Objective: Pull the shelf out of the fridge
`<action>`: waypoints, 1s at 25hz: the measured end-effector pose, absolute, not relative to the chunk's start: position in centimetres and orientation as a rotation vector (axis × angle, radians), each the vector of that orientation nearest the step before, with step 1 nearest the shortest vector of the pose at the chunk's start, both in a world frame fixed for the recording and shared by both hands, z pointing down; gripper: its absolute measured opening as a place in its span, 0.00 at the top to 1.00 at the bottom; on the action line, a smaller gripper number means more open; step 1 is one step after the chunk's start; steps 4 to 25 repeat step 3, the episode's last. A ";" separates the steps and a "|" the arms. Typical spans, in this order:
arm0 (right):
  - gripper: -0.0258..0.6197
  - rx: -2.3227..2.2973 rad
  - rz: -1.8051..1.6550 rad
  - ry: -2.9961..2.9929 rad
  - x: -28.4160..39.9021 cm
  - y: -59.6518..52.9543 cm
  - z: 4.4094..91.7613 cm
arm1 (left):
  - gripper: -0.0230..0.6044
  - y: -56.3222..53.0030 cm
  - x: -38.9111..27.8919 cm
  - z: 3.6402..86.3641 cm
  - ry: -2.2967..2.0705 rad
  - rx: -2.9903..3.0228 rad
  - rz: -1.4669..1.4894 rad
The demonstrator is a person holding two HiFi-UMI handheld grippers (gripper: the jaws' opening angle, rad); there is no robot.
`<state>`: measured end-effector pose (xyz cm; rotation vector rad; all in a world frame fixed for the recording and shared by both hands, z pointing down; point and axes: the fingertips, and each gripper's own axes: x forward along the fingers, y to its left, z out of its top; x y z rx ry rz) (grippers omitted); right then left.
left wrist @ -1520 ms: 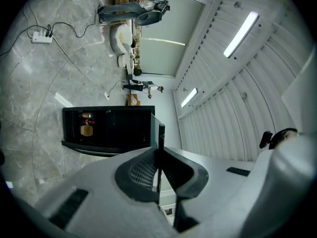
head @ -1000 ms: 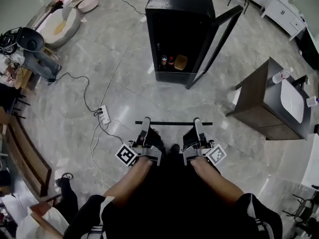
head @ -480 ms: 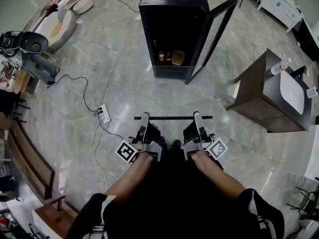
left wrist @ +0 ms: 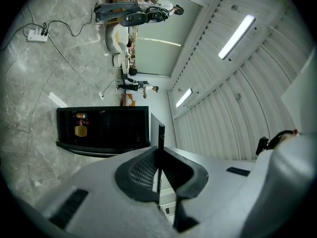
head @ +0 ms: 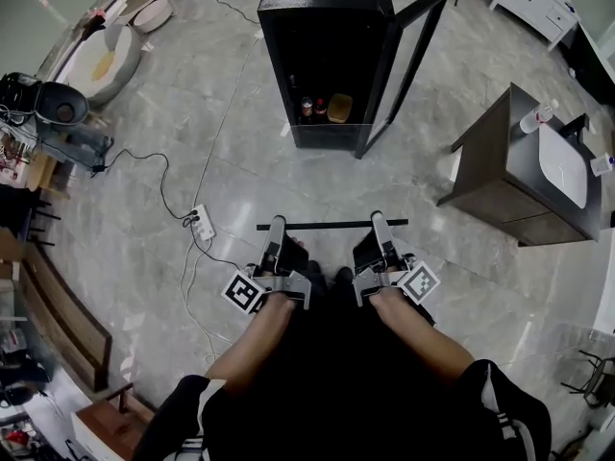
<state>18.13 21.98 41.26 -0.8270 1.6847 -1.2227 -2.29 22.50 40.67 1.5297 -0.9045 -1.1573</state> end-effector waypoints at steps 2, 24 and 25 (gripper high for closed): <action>0.90 -0.827 -1.228 1.682 18.2 22.1 41.1 | 0.91 22.6 -2.1 40.6 -0.904 1.530 -1.158; 0.90 -0.827 -1.230 1.681 18.3 22.1 41.1 | 0.91 22.7 -2.1 40.6 -0.903 1.530 -1.159; 0.90 -0.827 -1.230 1.681 18.3 22.1 41.1 | 0.91 22.7 -2.1 40.6 -0.903 1.530 -1.159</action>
